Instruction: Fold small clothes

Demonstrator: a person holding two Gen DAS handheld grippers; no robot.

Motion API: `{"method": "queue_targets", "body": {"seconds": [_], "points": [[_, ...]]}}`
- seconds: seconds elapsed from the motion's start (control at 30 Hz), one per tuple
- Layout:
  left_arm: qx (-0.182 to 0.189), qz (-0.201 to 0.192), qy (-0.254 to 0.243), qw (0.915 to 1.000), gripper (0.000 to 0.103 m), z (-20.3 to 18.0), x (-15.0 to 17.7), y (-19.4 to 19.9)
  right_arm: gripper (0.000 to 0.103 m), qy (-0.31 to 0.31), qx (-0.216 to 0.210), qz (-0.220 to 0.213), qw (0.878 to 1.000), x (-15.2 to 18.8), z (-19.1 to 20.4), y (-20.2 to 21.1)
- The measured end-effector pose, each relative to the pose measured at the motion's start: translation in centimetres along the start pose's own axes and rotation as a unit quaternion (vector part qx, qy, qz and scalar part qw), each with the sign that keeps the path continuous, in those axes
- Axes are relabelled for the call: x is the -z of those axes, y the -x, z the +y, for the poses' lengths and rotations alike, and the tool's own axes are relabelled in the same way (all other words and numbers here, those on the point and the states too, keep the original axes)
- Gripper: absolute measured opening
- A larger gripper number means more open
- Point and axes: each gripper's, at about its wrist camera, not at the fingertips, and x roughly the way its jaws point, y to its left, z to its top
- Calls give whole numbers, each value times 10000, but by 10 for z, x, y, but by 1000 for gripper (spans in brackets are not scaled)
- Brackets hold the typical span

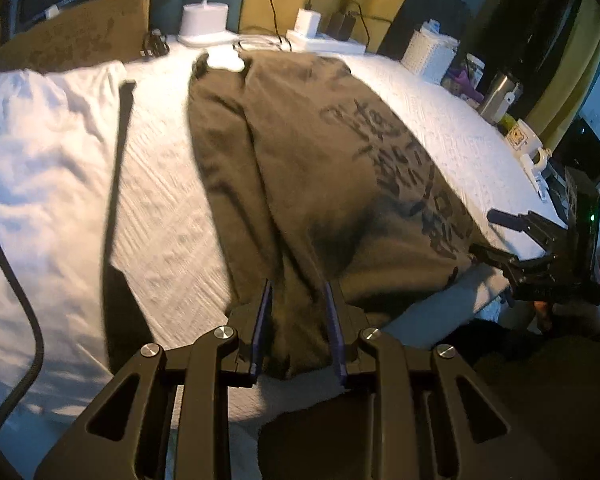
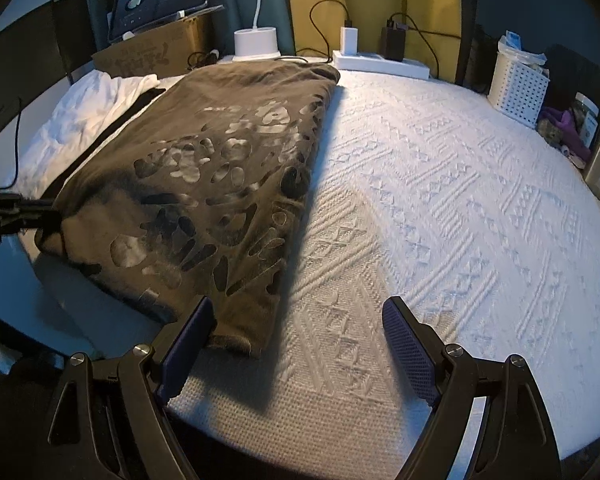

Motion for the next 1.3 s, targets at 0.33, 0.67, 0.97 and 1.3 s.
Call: {"method": "queue_targets", "body": {"seconds": [0.33, 0.67, 0.97, 1.3], "points": [[-103, -250, -9, 9996, 42, 5, -44, -4, 88, -62, -149, -211, 9996, -32, -11, 9], [-56, -359, 184, 9992, 42, 7, -90, -34, 87, -230, -297, -314, 9988, -77, -31, -17], [-141, -352, 304, 9988, 42, 16, -128, -64, 60, -366, -632, -369, 9966, -129, -46, -58], [-184, -371, 570, 9975, 42, 40, -161, -91, 52, -219, -995, -299, 9943, -198, -43, -117]]}}
